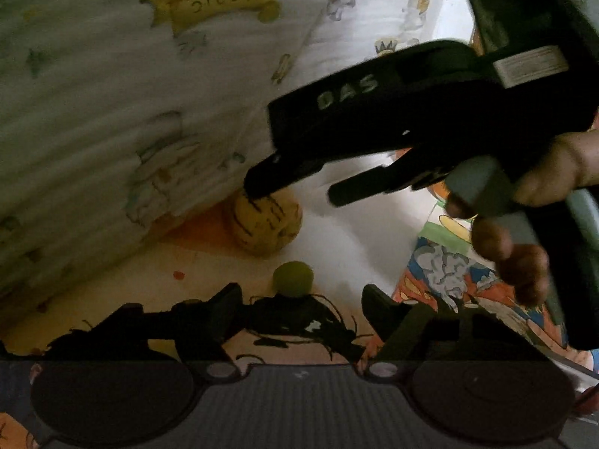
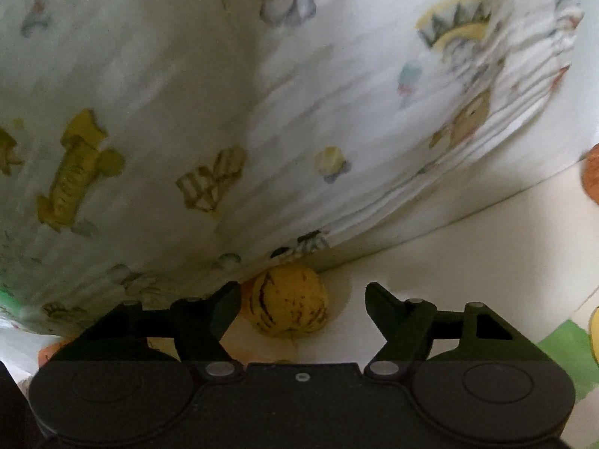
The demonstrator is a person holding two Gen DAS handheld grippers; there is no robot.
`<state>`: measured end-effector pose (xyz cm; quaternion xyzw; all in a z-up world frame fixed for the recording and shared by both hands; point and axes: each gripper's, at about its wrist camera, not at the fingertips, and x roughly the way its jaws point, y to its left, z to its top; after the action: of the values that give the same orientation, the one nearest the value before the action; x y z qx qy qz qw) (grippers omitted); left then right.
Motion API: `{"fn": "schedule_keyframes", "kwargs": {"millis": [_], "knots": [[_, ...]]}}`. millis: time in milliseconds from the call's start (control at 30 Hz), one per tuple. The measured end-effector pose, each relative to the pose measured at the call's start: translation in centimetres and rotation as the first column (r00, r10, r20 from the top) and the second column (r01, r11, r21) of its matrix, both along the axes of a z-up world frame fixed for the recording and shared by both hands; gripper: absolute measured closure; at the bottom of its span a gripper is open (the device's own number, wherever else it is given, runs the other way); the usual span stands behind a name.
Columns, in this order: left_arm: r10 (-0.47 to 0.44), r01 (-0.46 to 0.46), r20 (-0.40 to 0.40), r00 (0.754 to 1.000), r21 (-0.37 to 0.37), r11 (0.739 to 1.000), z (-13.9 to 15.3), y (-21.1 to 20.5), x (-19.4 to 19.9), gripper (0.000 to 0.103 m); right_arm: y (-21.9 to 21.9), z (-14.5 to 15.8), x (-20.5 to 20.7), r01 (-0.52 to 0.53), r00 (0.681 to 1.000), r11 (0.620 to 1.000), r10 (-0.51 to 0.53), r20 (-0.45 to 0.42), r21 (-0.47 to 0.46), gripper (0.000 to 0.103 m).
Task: Organize fruits
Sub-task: 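Grasp the striped melon with the right gripper while the left gripper grasps the green grape, then carry the melon and the grape over the metal tray with both grippers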
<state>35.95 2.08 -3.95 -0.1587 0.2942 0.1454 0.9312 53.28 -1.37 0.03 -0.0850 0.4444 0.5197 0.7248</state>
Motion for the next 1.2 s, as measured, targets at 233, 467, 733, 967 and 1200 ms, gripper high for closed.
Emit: {"fn": "schedule_keyframes", "kwargs": {"millis": [233,467,733,967,1200], "knots": [[0.017,-0.016,0.027,0.999,-0.029,0.999,-0.2,0.2,-0.2,0.044,1.2,-0.9,0.0,-0.04,0.999,0.999,0.04,-0.016,-0.02,0.043],[0.026,-0.024,0.031,0.999,-0.044,0.999,-0.2,0.1,-0.1,0.058,1.8,-1.4,-0.3,-0.048,0.999,0.999,0.048,-0.017,-0.026,0.047],[0.046,-0.044,0.031,0.998,-0.063,0.997,-0.4,1.2,0.2,0.074,2.0,-3.1,0.0,-0.039,0.999,0.999,0.039,-0.021,-0.028,0.047],[0.045,-0.043,0.033,0.998,-0.069,0.997,-0.4,1.5,0.1,0.076,1.4,-2.8,-0.5,-0.01,1.0,1.0,0.01,-0.01,-0.029,0.048],[0.039,-0.037,0.023,0.999,-0.095,0.995,-0.2,2.2,-0.2,0.077,0.1,-3.0,-1.1,0.046,0.999,0.999,-0.046,-0.028,-0.015,0.048]]}}
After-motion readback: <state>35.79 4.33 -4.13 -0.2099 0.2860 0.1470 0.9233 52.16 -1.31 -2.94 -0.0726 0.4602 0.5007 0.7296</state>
